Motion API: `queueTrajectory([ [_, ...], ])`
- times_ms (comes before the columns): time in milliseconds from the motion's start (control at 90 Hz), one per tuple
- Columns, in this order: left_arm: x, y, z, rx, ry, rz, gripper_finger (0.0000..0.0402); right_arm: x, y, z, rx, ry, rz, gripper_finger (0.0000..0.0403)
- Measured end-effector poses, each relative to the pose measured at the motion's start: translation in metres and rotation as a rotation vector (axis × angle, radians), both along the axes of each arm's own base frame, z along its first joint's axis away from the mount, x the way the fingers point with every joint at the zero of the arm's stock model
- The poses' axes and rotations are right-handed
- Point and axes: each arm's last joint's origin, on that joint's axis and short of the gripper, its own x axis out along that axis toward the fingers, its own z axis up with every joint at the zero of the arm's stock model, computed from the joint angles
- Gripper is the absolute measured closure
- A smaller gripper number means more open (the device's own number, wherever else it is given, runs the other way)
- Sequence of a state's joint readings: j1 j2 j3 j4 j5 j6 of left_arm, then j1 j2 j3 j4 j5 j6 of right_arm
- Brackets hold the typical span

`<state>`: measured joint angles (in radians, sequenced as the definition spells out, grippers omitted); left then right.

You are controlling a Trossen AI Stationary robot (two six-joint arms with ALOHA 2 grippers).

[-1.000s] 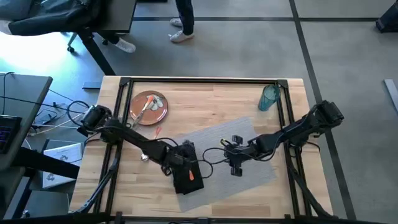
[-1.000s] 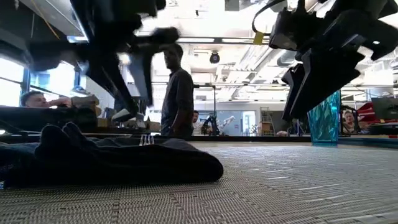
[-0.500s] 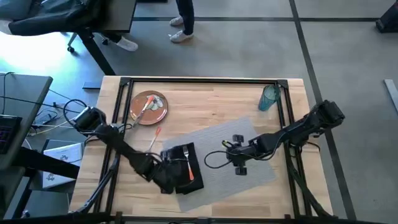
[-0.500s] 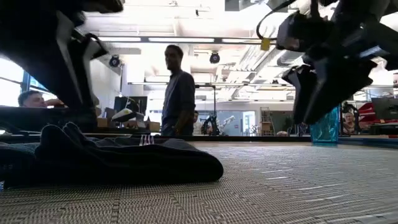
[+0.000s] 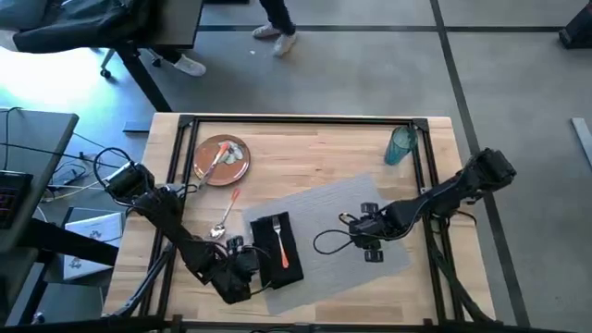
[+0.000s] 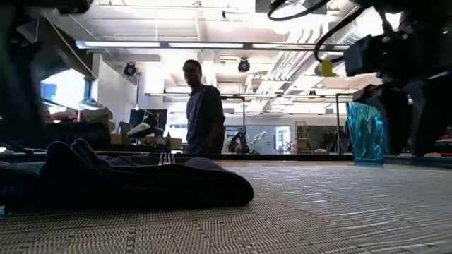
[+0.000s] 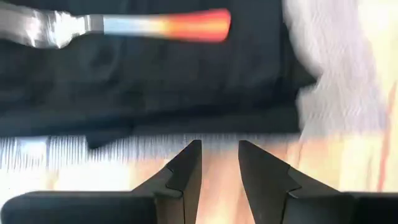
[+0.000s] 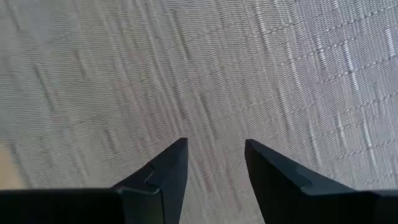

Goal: Set table place
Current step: Adjust the gray placemat

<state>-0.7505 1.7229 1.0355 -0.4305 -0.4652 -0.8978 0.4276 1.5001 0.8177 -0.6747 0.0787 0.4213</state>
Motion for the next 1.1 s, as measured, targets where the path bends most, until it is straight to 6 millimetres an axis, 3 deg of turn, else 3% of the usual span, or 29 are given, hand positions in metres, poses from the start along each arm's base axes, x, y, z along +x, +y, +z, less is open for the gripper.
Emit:
queueTrajectory([
  [133, 0.011, 0.006, 0.0, 0.0, -0.026, -0.008, 0.0312, -0.007, -0.001, 0.002, -0.041, 0.03, -0.02, 0.0256],
  [311, 0.016, 0.009, -0.022, -0.039, 0.127, -0.059, 0.0312, -0.015, -0.006, -0.01, -0.086, 0.058, -0.021, 0.0256],
  [578, -0.001, -0.001, -0.015, -0.05, 0.132, -0.023, 0.0312, -0.025, -0.01, -0.028, -0.059, 0.082, -0.061, 0.0256],
  [822, -0.009, 0.014, -0.045, 0.016, 0.134, 0.043, 0.0312, -0.023, -0.009, -0.033, -0.016, 0.019, -0.088, 0.0256],
  [1100, -0.018, 0.029, -0.05, 0.088, 0.253, 0.064, 0.0312, -0.025, 0.001, -0.033, 0.056, 0.014, -0.151, 0.0256],
])
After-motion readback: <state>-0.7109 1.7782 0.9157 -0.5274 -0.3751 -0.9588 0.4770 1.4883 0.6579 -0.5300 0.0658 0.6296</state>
